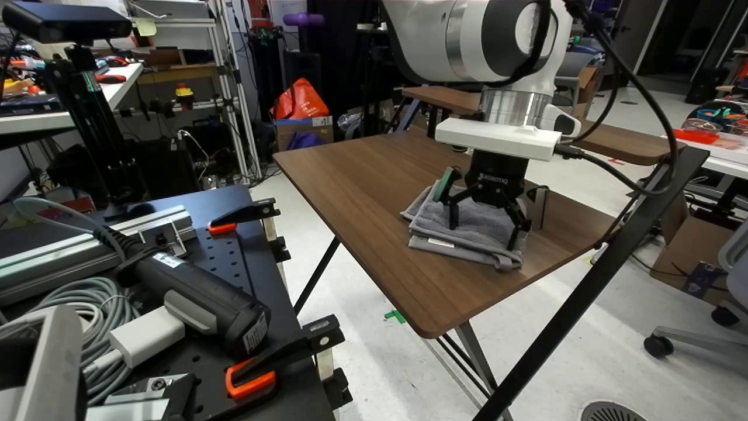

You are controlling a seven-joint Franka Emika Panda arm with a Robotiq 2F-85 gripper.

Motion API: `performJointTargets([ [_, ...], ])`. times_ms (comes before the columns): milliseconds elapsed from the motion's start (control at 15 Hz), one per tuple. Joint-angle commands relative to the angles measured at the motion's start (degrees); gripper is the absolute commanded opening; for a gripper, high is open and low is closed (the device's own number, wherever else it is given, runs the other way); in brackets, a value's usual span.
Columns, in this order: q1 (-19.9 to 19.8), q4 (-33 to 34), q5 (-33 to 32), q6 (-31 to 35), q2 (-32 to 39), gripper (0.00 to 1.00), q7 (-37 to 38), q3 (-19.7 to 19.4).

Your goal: Move the towel to the right

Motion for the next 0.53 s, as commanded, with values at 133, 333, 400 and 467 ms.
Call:
performJointTargets([
  [133, -1.4, -2.1, 0.8, 0.6, -4.4, 1.0, 1.1, 0.2],
  [333, -2.0, -5.6, 0.8, 3.2, -9.6, 1.0, 0.8, 0.4],
  [400, -1.9, -6.5, 0.2, 3.1, -10.5, 1.0, -0.1, 0.4],
  [467, -1.4, -1.9, 0.1, 1.3, -6.5, 1.0, 0.9, -0.1],
])
